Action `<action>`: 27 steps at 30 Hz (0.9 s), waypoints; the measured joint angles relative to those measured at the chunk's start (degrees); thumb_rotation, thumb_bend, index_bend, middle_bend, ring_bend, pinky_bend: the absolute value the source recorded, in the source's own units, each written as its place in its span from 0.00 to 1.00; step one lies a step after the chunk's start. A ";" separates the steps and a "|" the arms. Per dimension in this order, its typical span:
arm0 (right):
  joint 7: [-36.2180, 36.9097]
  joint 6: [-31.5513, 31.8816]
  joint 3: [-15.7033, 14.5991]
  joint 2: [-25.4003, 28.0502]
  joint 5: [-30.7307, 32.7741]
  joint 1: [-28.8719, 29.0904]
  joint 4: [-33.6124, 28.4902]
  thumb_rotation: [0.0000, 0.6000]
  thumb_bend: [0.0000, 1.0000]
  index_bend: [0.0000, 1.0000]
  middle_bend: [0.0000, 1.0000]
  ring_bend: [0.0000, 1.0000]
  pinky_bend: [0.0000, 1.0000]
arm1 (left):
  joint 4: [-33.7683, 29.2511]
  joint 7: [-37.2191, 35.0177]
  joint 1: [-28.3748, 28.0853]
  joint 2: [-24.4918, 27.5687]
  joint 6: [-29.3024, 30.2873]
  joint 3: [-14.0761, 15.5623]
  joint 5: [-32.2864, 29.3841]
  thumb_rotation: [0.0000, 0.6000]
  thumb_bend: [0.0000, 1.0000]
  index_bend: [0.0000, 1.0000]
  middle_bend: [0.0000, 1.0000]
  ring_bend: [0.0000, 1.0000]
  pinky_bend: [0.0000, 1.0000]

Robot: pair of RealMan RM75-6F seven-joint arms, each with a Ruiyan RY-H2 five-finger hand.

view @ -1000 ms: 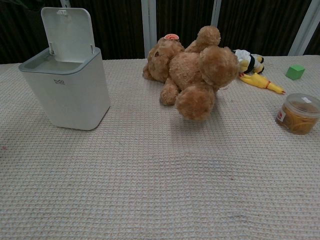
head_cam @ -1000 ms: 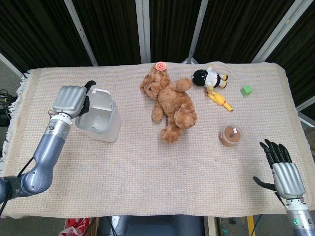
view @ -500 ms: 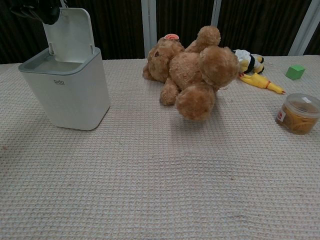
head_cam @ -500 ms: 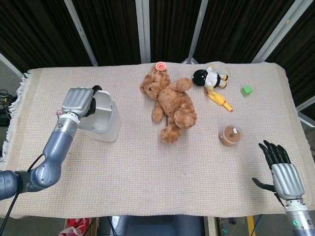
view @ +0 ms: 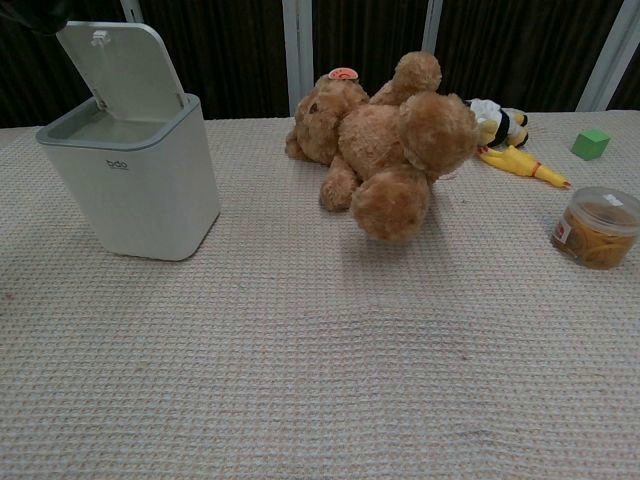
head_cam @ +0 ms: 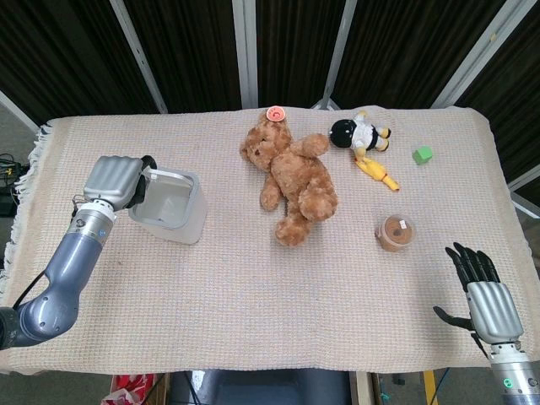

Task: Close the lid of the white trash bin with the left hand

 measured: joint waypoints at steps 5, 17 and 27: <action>-0.16 0.01 -0.16 0.12 -0.20 -0.07 -0.41 1.00 0.19 0.00 0.00 0.00 0.00 | -1.36 0.39 0.15 1.25 -1.45 2.44 -0.13 1.00 0.82 0.32 0.97 0.89 0.88; 0.08 -1.06 -0.37 0.41 0.49 0.02 -1.23 1.00 0.19 0.00 0.00 0.00 0.00 | -2.63 -1.42 1.14 0.40 -2.45 5.97 4.85 1.00 0.82 0.31 0.97 0.89 0.88; 0.53 -1.49 -0.40 0.66 0.82 0.07 -1.54 1.00 0.19 0.00 0.00 0.00 0.00 | -1.76 -2.93 1.29 -2.58 -1.31 7.19 8.85 1.00 0.82 0.29 0.97 0.89 0.88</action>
